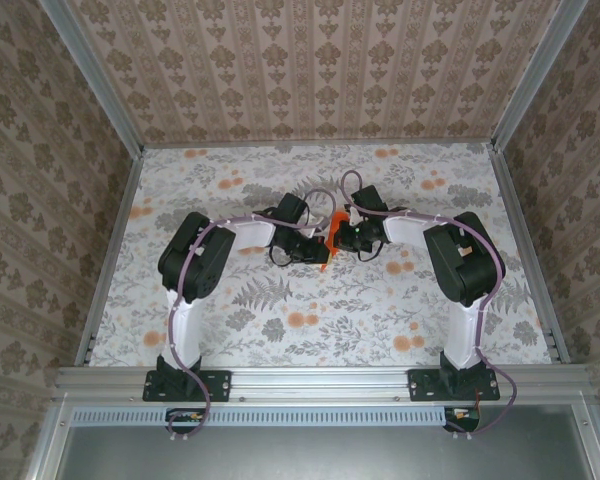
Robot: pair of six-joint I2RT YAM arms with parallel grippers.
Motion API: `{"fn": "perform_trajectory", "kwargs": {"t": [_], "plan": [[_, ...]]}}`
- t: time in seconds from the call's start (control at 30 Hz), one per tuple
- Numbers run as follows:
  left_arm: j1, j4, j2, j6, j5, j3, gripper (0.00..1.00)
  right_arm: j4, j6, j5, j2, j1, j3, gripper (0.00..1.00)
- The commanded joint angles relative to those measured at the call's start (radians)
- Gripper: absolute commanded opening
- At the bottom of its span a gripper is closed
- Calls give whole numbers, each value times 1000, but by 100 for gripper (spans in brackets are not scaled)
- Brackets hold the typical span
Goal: Fold a paper plane with a square sheet of paper (fold left side to right side)
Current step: Fold the wing for the fifth time at the center of the table.
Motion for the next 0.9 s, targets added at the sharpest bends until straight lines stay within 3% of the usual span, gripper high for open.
{"fn": "perform_trajectory", "kwargs": {"t": [0.0, 0.87], "plan": [[-11, -128, 61, 21, -118, -72, 0, -80, -24, 51, 36, -18, 11, 0], [-1, -130, 72, 13, -117, -91, 0, -150, -82, 49, 95, -121, 132, 0]]}}
